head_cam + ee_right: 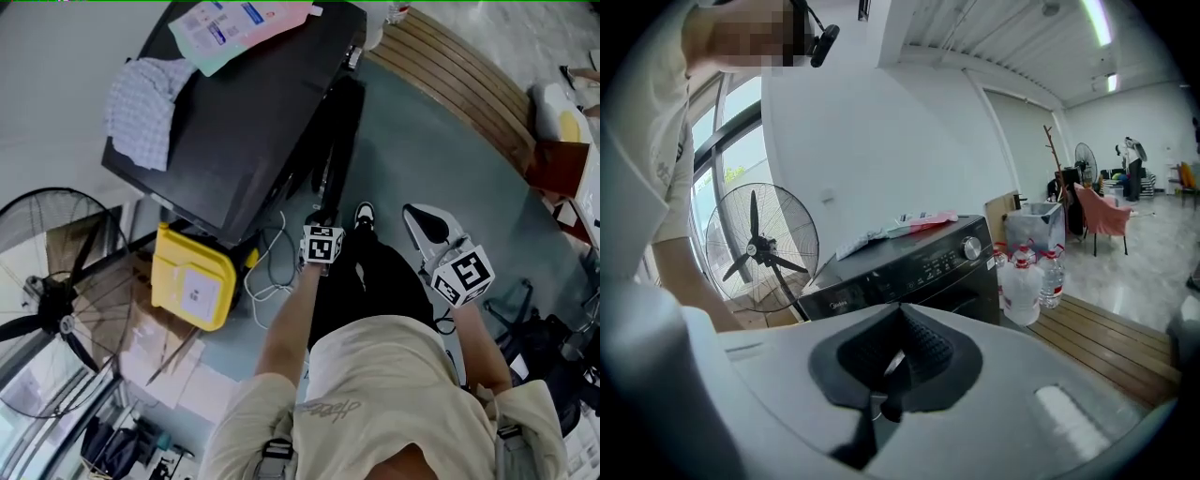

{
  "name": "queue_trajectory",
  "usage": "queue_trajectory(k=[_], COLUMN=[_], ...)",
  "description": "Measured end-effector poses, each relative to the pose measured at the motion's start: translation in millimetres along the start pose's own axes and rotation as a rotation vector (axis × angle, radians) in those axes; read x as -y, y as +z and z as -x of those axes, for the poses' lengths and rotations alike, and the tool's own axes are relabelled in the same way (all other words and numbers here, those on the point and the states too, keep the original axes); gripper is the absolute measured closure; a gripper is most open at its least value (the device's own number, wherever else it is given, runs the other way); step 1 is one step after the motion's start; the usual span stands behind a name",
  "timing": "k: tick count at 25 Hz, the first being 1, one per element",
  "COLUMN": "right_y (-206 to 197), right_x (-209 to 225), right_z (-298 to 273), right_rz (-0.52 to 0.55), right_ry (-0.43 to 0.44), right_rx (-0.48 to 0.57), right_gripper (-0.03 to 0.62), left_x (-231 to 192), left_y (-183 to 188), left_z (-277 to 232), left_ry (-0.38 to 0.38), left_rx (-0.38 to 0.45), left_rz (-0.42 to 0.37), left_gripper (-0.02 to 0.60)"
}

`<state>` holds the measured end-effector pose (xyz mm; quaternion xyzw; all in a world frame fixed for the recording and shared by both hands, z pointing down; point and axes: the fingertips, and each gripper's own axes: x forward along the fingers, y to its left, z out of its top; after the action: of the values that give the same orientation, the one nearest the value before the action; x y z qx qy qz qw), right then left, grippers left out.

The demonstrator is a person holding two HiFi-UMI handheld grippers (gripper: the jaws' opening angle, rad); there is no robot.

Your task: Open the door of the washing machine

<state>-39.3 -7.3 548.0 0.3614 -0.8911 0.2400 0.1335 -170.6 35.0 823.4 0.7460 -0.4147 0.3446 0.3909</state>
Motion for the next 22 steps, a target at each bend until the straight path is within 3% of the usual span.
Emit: queue_trajectory(k=[3, 6, 9, 17, 22], right_y=[-2.4, -2.5, 0.6, -8.8, -16.7], right_x=[-3.8, -9.8, -17.7, -18.6, -14.5], right_z=[5.6, 10.4, 14.9, 38.9, 60.5], right_rz=[-0.028, -0.038, -0.047, -0.060, -0.057], right_ry=[-0.032, -0.067, -0.098, -0.205, -0.281], right_rx=[0.026, 0.049, 0.078, 0.089, 0.083], right_gripper=[0.592, 0.592, 0.592, 0.592, 0.592], left_x=[17.9, 27.2, 17.0, 5.7, 14.7], left_y=[-2.6, 0.0, 15.7, 56.2, 62.1], left_z=[-1.3, 8.6, 24.6, 15.4, 3.1], left_ry=[-0.061, -0.095, -0.077, -0.089, -0.110], left_rx=[-0.017, -0.004, 0.033, 0.050, 0.042], left_rz=[-0.076, -0.137, -0.171, -0.257, -0.285], left_gripper=[0.460, 0.475, 0.569, 0.569, 0.569])
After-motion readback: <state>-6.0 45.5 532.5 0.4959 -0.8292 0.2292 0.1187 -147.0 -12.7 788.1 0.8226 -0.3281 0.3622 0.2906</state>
